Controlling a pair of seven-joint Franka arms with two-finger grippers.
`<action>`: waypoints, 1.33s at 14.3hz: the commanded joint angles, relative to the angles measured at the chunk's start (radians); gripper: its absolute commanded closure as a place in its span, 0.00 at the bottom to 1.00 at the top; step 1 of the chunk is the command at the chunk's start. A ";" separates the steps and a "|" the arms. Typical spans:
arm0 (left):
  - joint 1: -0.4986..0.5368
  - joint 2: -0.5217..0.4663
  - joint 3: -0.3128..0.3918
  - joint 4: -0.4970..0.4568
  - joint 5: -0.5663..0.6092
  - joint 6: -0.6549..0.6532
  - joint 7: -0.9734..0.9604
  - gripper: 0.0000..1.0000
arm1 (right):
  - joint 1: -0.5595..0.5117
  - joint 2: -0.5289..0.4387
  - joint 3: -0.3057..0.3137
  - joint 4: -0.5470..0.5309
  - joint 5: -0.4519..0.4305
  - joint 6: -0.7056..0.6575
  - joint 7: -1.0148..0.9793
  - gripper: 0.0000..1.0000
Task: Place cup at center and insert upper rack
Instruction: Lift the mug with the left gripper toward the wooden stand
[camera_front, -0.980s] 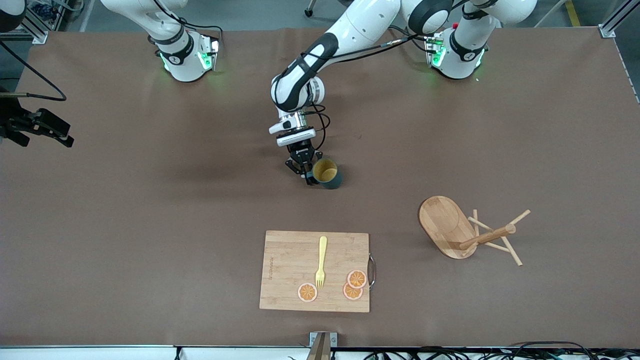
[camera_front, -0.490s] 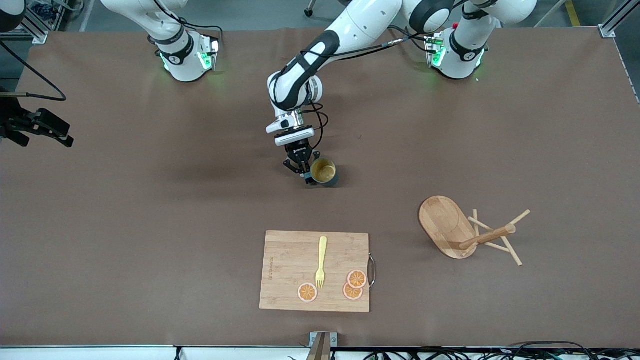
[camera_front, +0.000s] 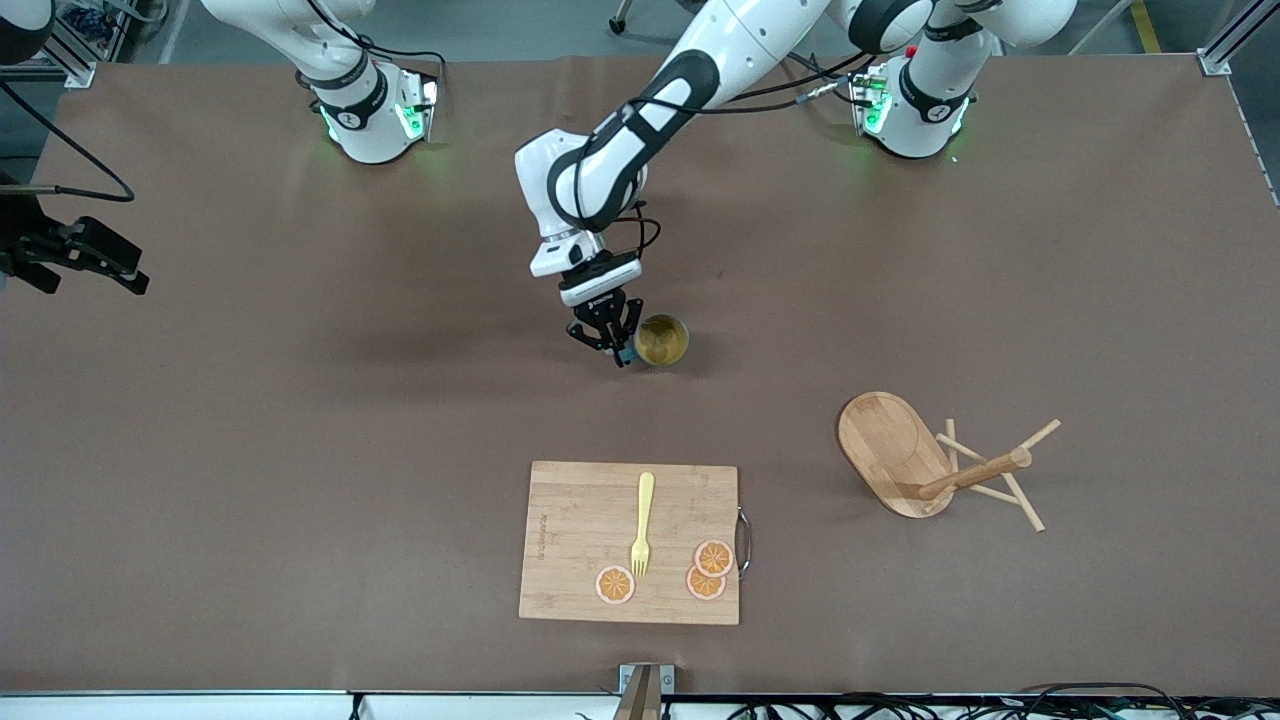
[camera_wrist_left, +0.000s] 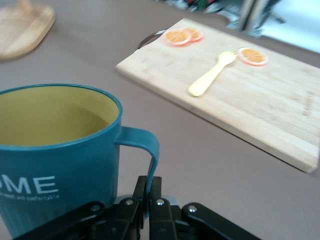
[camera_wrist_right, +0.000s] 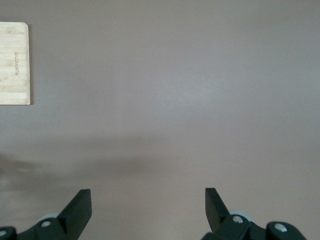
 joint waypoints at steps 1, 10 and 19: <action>0.047 -0.061 0.000 0.027 -0.158 0.006 0.049 1.00 | -0.001 -0.021 0.007 -0.016 0.004 0.005 0.004 0.00; 0.180 -0.213 -0.009 0.027 -0.394 0.084 0.101 1.00 | -0.008 -0.021 0.010 -0.016 0.004 0.002 0.006 0.00; 0.309 -0.345 -0.008 0.021 -0.673 0.115 0.164 1.00 | 0.001 -0.023 0.014 -0.002 0.004 -0.017 0.004 0.00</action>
